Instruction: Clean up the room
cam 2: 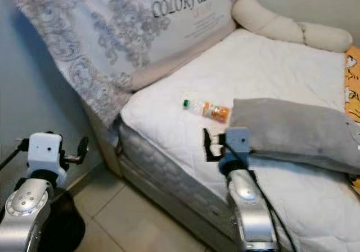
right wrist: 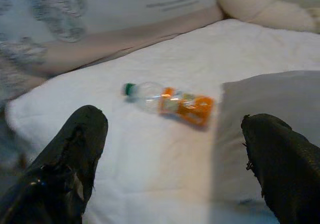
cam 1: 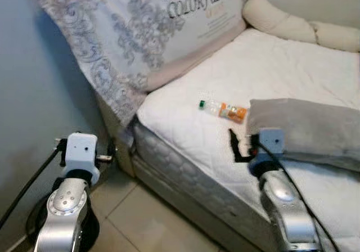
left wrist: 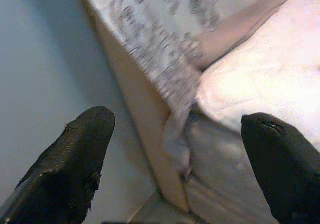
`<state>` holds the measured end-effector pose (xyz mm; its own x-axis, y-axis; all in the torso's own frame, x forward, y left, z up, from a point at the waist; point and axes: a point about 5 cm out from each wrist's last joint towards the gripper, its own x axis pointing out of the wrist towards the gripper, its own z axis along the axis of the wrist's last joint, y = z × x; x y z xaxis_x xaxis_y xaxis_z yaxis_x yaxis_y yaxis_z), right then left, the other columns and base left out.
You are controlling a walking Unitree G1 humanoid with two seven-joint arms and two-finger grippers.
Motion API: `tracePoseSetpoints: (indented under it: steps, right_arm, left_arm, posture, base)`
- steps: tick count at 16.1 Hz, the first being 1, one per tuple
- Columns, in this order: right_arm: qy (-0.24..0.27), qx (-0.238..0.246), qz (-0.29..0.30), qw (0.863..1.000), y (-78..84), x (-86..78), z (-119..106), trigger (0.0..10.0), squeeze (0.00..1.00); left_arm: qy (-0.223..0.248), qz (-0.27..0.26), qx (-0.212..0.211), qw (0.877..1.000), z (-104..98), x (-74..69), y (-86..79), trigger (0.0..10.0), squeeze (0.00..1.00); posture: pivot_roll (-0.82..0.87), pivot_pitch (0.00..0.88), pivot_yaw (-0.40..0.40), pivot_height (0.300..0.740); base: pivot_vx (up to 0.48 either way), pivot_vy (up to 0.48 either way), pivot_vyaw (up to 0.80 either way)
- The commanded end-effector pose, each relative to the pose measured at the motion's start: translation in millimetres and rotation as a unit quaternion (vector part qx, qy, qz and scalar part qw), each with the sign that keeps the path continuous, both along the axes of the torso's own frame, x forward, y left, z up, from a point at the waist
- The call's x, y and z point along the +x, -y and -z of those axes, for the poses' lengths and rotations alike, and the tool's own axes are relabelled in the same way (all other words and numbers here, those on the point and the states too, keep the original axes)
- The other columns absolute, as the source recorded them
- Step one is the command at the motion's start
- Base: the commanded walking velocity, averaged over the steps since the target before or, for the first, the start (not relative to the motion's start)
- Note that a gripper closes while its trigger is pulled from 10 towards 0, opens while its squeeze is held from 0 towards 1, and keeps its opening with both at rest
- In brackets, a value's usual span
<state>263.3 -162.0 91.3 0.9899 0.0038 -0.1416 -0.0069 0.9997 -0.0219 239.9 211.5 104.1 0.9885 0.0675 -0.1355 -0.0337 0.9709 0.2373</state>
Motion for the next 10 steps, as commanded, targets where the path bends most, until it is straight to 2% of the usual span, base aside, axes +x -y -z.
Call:
tracePoseSetpoints:
  steps: [1, 4, 7, 9, 10]
  right_arm:
    - [0.002, -0.005, 0.014, 1.0, 7.6, -0.5, -1.9, 10.0, 1.0]
    - [0.003, -0.011, -0.008, 1.0, 4.4, 13.4, -4.7, 10.0, 1.0]
    - [0.0, -0.01, -0.02, 1.0, -0.9, 20.1, -4.0, 10.0, 1.0]
    - [-0.002, -0.011, -0.019, 1.0, -1.2, 22.2, -2.7, 10.0, 1.0]
    - [0.0, -0.017, -0.017, 1.0, 0.5, 22.4, -4.0, 10.0, 1.0]
  left_arm:
    - [-0.002, 0.008, 0.001, 1.0, -0.5, -1.3, 5.8, 10.0, 0.0]
    - [-0.001, -0.001, 0.011, 1.0, -1.9, -5.6, 4.4, 10.0, 0.0]
    - [0.002, -0.004, 0.01, 1.0, -4.2, -8.9, 3.7, 10.0, 0.0]
    - [0.001, 0.002, 0.012, 1.0, -4.6, -6.9, 5.0, 10.0, 0.0]
    - [0.001, 0.013, 0.016, 1.0, -6.3, -1.4, 6.0, 10.0, 0.0]
  posture:
    - [0.04, 0.0, 0.014, 0.74]
    - [0.08, 0.0, -0.029, 0.74]
    - [0.1, 0.0, -0.043, 0.74]
    - [0.09, 0.0, -0.036, 0.74]
    - [0.08, 0.0, -0.014, 0.74]
  base:
    - [0.334, 0.0, 0.0]
    - [0.329, 0.0, 0.0]
    - [0.326, 0.0, 0.0]
    - [0.328, 0.0, 0.0]
    - [0.326, 0.0, 0.0]
